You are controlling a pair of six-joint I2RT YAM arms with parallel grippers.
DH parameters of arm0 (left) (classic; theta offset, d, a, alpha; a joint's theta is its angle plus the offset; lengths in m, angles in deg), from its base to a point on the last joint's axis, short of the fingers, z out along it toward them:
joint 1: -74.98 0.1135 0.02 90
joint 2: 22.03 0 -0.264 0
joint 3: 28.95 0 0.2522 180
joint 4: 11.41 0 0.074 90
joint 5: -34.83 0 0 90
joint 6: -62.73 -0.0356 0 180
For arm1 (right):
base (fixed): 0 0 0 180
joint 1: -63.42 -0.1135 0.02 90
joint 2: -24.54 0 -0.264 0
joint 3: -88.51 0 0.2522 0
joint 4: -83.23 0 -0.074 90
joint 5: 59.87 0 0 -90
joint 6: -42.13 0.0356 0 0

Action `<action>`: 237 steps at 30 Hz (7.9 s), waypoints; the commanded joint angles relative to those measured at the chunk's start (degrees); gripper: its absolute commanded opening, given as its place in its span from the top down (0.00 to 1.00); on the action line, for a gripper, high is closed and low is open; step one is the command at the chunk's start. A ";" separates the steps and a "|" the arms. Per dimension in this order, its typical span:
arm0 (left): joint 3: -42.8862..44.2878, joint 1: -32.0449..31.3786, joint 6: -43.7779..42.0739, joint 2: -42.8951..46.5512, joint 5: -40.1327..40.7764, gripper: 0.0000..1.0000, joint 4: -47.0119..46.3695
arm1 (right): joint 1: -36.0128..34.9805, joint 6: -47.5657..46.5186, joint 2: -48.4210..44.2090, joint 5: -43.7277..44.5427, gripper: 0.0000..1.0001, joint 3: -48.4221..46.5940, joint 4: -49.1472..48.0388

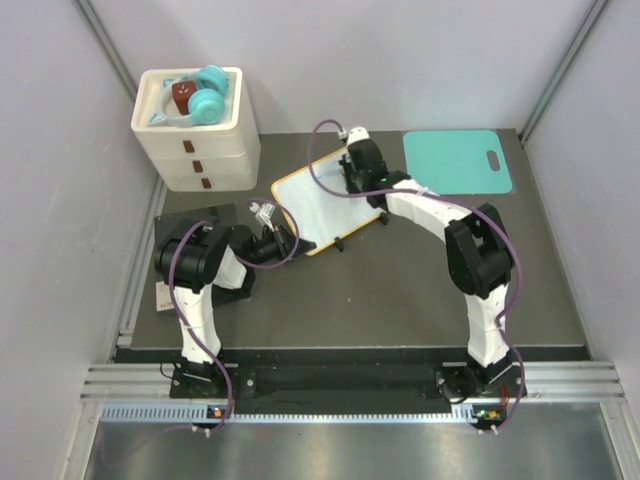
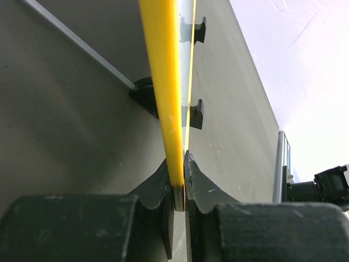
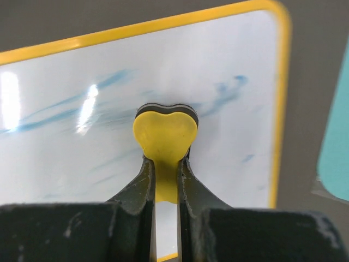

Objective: Erase the whiteboard

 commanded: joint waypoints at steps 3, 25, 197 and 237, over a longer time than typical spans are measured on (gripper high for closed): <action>-0.24 -0.45 -3.87 0.62 -0.58 1.00 -4.18 | -12.12 1.23 2.04 -8.33 1.00 4.05 0.78; -0.51 -0.45 -3.96 0.97 -0.49 1.00 -4.26 | -1.59 6.94 4.50 6.86 1.00 -2.46 -9.50; -0.24 -0.89 -4.67 1.06 -0.41 1.00 -3.47 | -11.60 -2.38 7.73 -6.13 1.00 -6.22 -12.94; -0.51 -0.98 -4.75 1.33 -0.41 1.00 -3.91 | -17.22 -7.47 7.66 -7.55 1.00 -3.33 -13.90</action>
